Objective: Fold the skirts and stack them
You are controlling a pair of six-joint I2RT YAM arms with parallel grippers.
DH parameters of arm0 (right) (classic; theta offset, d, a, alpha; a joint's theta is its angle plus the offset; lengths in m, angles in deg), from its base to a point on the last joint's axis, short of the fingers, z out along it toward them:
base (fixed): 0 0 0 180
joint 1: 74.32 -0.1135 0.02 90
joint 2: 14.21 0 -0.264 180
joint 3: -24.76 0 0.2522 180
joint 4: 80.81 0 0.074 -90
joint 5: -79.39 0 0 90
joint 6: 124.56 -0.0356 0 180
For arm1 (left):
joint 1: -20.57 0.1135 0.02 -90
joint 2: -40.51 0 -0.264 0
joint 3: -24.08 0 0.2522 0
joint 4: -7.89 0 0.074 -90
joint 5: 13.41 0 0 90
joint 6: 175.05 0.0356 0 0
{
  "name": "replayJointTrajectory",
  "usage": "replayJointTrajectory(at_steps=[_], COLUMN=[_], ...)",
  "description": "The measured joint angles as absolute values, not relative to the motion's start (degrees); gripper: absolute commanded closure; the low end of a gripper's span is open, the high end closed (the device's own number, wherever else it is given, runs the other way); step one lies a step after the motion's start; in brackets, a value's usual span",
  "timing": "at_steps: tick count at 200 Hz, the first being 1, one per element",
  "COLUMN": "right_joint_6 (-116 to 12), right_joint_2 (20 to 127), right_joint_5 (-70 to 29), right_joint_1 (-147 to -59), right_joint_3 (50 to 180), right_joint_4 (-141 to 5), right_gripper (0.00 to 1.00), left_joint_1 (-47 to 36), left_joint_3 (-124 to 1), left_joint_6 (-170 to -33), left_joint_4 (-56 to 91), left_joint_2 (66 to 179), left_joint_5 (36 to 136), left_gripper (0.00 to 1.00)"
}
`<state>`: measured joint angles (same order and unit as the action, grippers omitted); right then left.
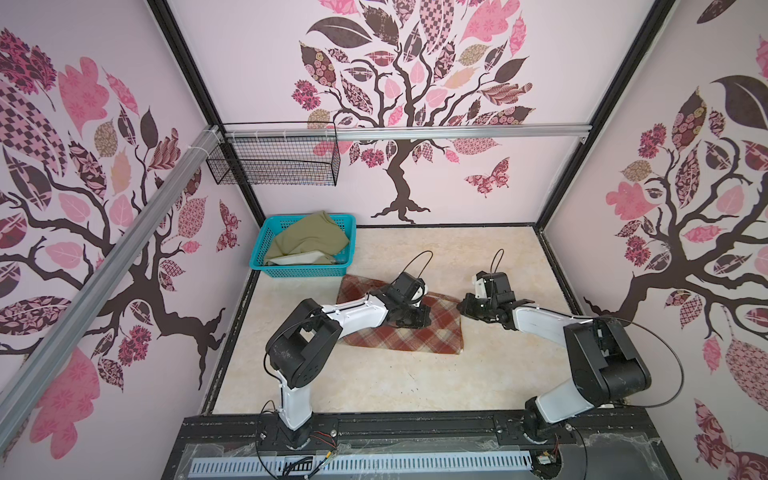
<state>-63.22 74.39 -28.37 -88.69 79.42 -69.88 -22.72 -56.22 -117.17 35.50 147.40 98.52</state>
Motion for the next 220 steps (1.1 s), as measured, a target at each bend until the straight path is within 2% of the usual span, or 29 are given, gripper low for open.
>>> replayJointTrajectory(at_steps=[84, 126, 136, 149, 167, 194, 220], right_joint_6=[-61.1, -61.0, -60.8, -60.6, -60.4, -60.1, -60.3], right_joint_2=[74.5, 75.9, 76.4, 76.7, 76.7, 76.2, 74.5], right_joint_5=[-26.0, -24.1, -23.6, -23.0, -22.1, -20.5, -22.0], right_joint_1=[-92.2, -92.2, -92.2, -92.2, -92.2, -92.2, -91.5], right_joint_3=[81.9, 83.9, 84.1, 84.1, 84.1, 84.1, 82.9], right_joint_4=[-68.1, -67.7, -67.7, -67.4, -66.9, -65.6, -65.0], right_gripper=[1.0, 0.95, 0.9, 0.74, 0.58, 0.48, 0.46], left_joint_1=[-22.7, -22.7, -22.7, -22.7, -22.7, -22.7, -22.7], left_joint_3=[-57.2, -57.2, -57.2, -57.2, -57.2, -57.8, -59.8], left_joint_6=[-117.2, -117.2, -117.2, -117.2, -117.2, -117.1, -117.1], left_joint_4=[35.6, 36.0, 36.1, 36.2, 36.4, 36.9, 37.2], left_joint_2=[148.1, 148.1, 148.1, 148.1, 148.1, 148.1, 148.1], left_joint_5=[98.5, 98.3, 98.3, 98.1, 97.9, 97.6, 97.6], left_gripper=[0.99, 1.0, 1.0, 1.0, 1.0, 1.0, 1.0])
